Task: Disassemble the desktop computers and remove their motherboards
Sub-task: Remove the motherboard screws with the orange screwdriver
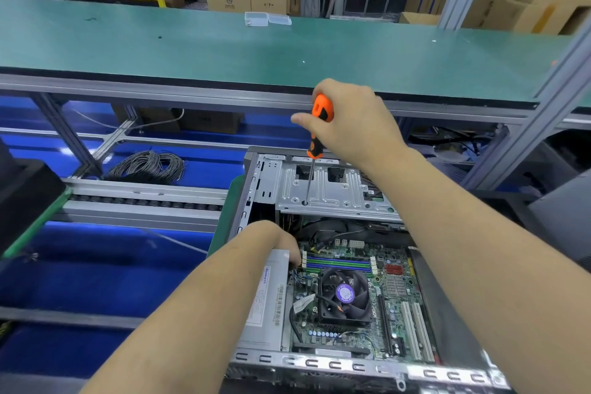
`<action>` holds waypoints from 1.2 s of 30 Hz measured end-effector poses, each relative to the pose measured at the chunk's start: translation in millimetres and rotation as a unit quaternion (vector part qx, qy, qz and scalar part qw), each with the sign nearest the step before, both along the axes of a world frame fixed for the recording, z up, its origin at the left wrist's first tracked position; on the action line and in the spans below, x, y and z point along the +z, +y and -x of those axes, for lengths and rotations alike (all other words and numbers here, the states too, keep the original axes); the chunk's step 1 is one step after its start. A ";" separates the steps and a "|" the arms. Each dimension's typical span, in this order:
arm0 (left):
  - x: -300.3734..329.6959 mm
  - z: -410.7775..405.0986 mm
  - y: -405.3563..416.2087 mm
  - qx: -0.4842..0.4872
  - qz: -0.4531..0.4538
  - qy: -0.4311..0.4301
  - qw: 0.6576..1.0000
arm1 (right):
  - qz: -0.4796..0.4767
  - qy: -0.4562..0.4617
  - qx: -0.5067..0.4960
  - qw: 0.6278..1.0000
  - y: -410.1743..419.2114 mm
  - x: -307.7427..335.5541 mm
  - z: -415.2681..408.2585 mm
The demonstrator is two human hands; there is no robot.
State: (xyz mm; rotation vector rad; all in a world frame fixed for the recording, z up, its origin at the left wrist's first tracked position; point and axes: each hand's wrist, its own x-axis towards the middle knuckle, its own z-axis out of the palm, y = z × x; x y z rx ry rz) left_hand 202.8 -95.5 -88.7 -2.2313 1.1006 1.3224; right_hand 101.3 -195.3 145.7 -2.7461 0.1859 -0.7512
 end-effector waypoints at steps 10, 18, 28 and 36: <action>-2.2 0.2 -0.3 0.014 0.003 0.005 1.000 | -0.017 0.182 0.085 0.979 -2.6 30.2 -5.5; -2.4 0.1 0.2 -0.001 0.000 0.002 1.000 | -0.117 0.117 0.111 0.980 2.9 3.6 -0.9; -3.3 1.2 0.0 0.010 0.002 0.005 1.000 | -0.131 0.076 0.094 0.984 -5.4 -5.3 2.5; 0.7 3.3 0.8 0.018 0.006 -0.010 1.000 | -0.127 0.066 0.111 0.983 -3.2 -5.7 0.9</action>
